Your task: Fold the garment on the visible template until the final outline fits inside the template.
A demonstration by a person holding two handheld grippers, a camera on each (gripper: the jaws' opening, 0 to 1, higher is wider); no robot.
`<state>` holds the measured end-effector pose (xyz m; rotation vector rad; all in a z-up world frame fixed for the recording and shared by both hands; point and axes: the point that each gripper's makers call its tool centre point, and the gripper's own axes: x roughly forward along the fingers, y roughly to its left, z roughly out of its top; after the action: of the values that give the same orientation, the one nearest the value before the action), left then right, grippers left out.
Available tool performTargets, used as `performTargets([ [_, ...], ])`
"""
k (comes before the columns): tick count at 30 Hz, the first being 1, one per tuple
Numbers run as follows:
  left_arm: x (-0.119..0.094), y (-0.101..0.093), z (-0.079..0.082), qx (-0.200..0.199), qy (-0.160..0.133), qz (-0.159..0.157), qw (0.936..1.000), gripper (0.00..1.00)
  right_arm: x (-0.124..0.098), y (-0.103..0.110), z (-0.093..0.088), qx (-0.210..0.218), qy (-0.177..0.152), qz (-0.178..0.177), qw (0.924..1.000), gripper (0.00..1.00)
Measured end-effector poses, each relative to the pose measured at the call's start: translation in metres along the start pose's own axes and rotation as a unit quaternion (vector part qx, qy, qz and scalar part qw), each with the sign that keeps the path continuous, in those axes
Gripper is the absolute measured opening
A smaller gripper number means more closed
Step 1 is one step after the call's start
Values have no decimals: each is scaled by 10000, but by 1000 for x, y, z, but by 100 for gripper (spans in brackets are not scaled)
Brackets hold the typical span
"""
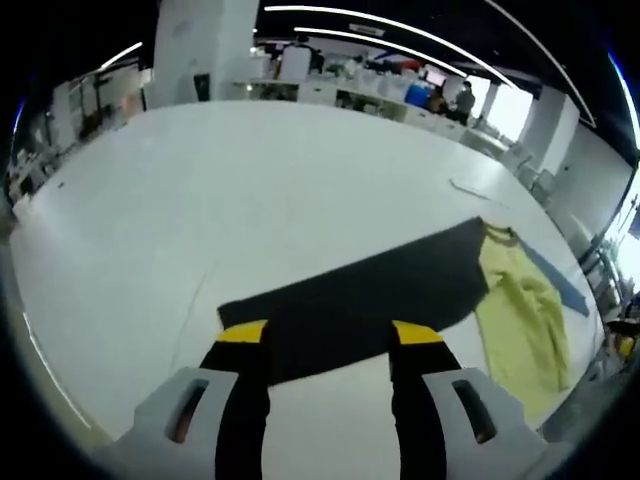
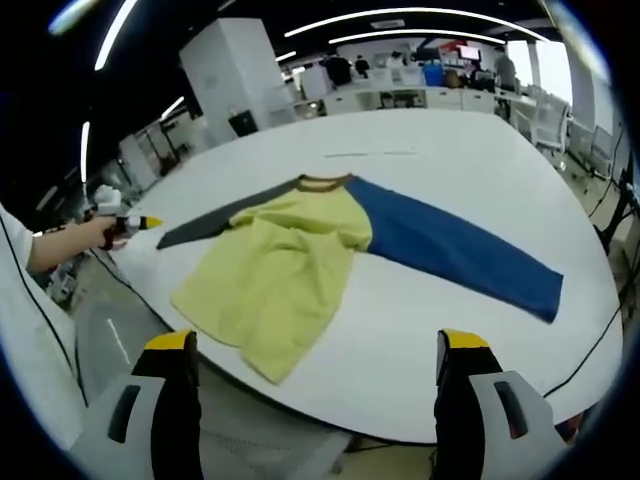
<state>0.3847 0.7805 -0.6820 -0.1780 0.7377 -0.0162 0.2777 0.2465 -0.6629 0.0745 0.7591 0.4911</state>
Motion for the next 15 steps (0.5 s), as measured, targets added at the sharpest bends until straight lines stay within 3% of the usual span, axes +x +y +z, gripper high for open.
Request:
performTargets([
  [6, -6, -20, -1, 147, -17, -268, 9995, 56, -2, -1, 0, -5, -23, 26, 10000, 99],
  [15, -16, -50, -5, 400, 16, -602, 9974, 63, -3, -2, -1, -20, -24, 58, 10000, 99],
])
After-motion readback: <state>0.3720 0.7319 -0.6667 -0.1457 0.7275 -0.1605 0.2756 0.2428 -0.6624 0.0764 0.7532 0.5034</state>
